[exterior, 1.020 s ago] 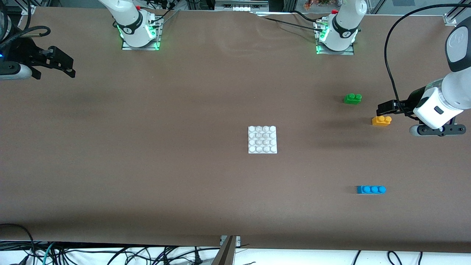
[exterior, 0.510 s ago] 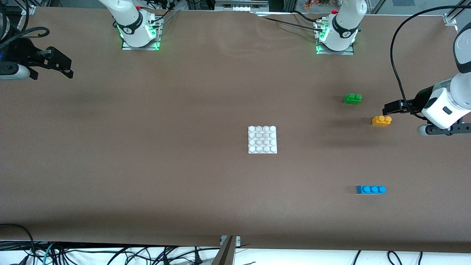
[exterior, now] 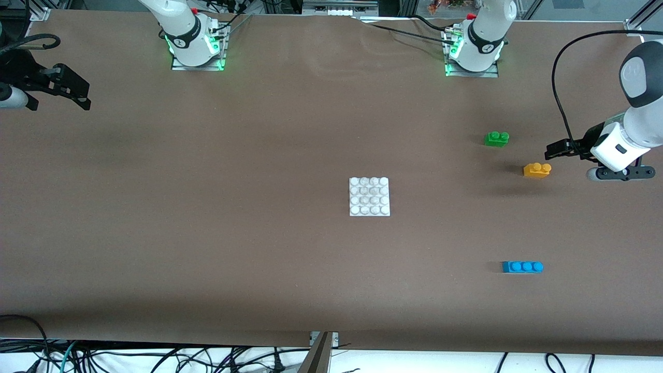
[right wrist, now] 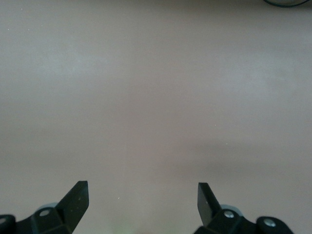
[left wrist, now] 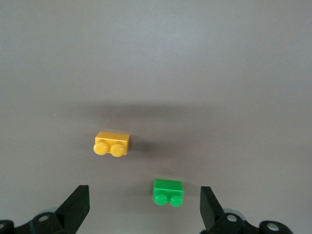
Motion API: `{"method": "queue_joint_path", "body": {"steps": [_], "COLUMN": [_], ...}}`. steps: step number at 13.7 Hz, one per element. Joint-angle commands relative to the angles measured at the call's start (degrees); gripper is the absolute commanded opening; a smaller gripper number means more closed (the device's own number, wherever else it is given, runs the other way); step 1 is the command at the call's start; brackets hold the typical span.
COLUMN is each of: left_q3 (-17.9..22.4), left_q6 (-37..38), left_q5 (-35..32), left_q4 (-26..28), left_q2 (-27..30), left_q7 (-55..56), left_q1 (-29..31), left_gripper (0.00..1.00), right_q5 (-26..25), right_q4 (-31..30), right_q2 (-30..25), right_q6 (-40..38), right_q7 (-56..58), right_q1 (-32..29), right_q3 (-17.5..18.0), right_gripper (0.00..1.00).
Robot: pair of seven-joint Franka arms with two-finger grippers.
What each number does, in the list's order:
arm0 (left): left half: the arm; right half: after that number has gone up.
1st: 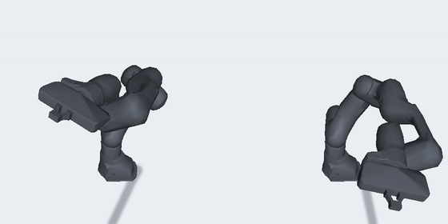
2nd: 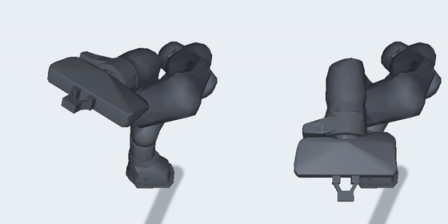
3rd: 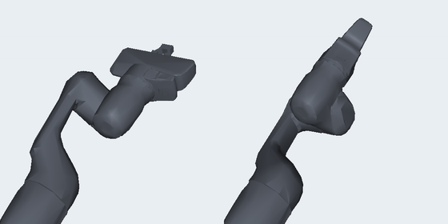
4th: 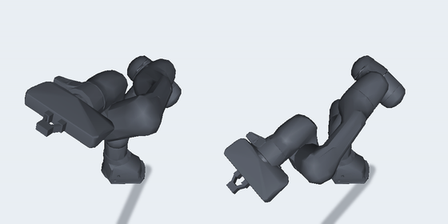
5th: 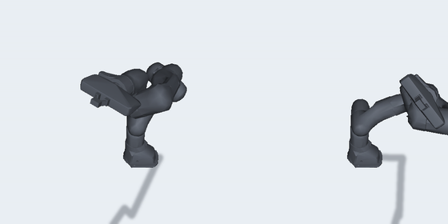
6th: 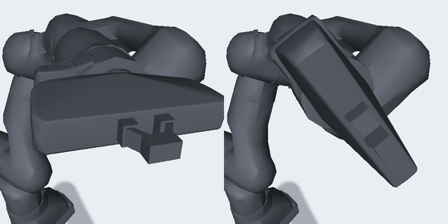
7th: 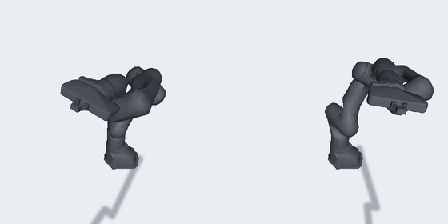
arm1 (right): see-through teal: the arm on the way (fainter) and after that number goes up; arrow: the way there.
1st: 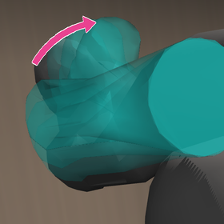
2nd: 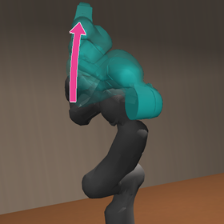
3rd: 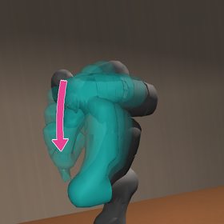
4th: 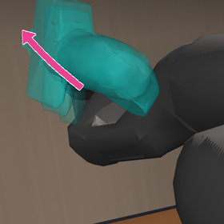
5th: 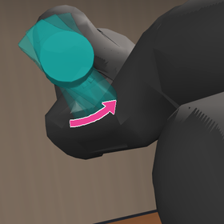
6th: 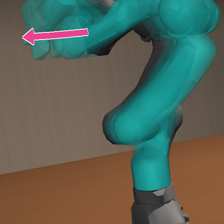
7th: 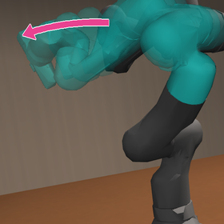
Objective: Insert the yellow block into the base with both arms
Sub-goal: 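Lower the left gripper over the yellow block and close on it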
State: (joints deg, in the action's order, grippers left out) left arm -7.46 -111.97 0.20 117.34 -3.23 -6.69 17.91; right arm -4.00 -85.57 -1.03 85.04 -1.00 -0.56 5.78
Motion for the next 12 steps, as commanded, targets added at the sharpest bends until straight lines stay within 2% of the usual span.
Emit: {"method": "queue_joint_path", "body": {"steps": [1, 3, 6, 12], "left_q3": [-0.6, -0.6, -0.5, -0.5], "left_q6": [-10.4, -15.6, -16.9, -21.6], "left_q5": [-0.7, -0.7, -4.5, -4.9], "left_q4": [9.3, 10.7, 10.6, 10.7], "left_q2": [1.3, -1.8, -4.1, -8.5], "left_q7": [-3.3, -3.6, -4.1, -4.3], "left_q1": [3.4, 3.4, 3.5, 6.0], "left_gripper": [1.00, 1.00, 1.00, 1.00], "right_q5": [-0.1, 0.1, -0.1, 0.9], "right_q4": [0.7, 0.7, 0.8, 0.8], "right_q2": [0.3, 0.5, 1.3, 1.4], "right_q6": [-0.2, -0.1, 0.2, 1.6], "right_q7": [1.3, 0.8, 0.6, 0.6], "right_q1": [-0.1, -0.1, 0.1, -0.1], "right_q3": [0.5, 0.5, 0.8, 0.4], "right_gripper": [0.99, 0.99, 0.99, 0.99]}}
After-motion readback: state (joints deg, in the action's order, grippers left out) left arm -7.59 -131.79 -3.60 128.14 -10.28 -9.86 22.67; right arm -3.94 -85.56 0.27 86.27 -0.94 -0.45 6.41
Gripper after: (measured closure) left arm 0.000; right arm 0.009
